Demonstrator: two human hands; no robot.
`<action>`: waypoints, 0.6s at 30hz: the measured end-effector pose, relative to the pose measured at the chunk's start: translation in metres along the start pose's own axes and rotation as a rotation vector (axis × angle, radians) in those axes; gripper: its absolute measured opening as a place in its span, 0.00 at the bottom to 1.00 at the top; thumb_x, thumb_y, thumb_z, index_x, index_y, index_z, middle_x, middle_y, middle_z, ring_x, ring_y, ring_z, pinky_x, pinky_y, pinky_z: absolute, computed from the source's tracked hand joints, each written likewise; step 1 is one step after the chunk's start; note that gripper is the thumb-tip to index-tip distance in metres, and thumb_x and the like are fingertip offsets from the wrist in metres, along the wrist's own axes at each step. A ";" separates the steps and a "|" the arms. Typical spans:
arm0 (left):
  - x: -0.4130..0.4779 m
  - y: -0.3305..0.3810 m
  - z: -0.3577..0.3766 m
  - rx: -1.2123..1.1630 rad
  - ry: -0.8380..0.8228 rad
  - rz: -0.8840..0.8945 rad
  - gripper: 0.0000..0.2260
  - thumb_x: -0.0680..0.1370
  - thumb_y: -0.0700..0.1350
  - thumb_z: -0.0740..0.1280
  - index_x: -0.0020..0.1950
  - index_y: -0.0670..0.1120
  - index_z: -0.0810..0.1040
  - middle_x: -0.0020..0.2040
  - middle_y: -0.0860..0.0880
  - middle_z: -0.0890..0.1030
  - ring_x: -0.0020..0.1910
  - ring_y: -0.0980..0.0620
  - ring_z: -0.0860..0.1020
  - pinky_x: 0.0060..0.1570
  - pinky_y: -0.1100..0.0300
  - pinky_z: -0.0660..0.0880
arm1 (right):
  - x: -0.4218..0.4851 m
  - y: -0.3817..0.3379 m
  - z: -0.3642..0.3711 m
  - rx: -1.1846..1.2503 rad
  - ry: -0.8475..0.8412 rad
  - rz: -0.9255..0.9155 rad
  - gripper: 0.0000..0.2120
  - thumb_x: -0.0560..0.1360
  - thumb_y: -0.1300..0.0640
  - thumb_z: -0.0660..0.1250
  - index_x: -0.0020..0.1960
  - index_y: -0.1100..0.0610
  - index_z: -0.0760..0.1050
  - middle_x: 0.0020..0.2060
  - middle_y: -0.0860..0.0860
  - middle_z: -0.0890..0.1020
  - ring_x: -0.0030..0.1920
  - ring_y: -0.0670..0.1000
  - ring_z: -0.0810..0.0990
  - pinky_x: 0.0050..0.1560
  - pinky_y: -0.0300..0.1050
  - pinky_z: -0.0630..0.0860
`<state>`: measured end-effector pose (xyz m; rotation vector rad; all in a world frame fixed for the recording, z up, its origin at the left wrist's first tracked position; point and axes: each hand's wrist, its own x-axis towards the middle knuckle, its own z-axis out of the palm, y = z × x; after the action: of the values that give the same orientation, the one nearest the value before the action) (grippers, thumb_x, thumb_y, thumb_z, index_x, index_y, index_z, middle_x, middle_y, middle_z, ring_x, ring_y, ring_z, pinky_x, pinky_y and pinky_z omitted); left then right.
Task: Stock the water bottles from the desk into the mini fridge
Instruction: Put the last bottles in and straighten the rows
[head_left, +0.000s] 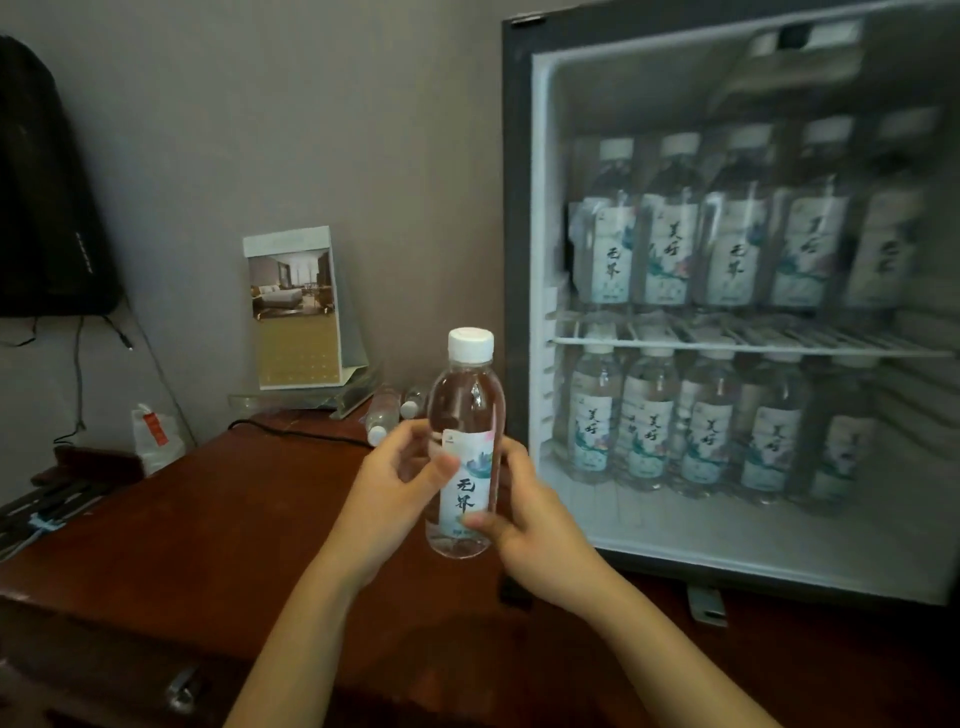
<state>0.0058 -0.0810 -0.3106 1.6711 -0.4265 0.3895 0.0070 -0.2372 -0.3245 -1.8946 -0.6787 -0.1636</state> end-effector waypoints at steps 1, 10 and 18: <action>0.002 0.014 0.010 0.007 -0.013 0.048 0.19 0.68 0.57 0.68 0.55 0.52 0.75 0.50 0.56 0.82 0.49 0.57 0.81 0.42 0.63 0.79 | -0.007 -0.007 -0.012 -0.001 0.034 -0.036 0.29 0.75 0.63 0.65 0.68 0.44 0.57 0.56 0.37 0.76 0.58 0.38 0.76 0.57 0.37 0.75; 0.047 0.099 0.136 -0.048 -0.175 0.271 0.19 0.65 0.64 0.68 0.52 0.58 0.74 0.51 0.58 0.82 0.52 0.59 0.80 0.53 0.59 0.77 | -0.053 -0.046 -0.142 -0.143 0.363 -0.119 0.32 0.76 0.67 0.62 0.74 0.51 0.53 0.63 0.47 0.75 0.61 0.44 0.75 0.62 0.52 0.74; 0.096 0.119 0.236 -0.112 -0.287 0.280 0.20 0.74 0.51 0.69 0.62 0.54 0.66 0.55 0.59 0.79 0.54 0.61 0.78 0.55 0.60 0.75 | -0.049 -0.050 -0.222 -0.386 0.603 -0.042 0.38 0.72 0.75 0.57 0.76 0.54 0.47 0.66 0.52 0.73 0.57 0.41 0.73 0.55 0.31 0.70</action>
<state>0.0344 -0.3350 -0.1936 1.5656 -0.8859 0.3246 -0.0168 -0.4389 -0.2100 -2.0414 -0.2817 -0.9061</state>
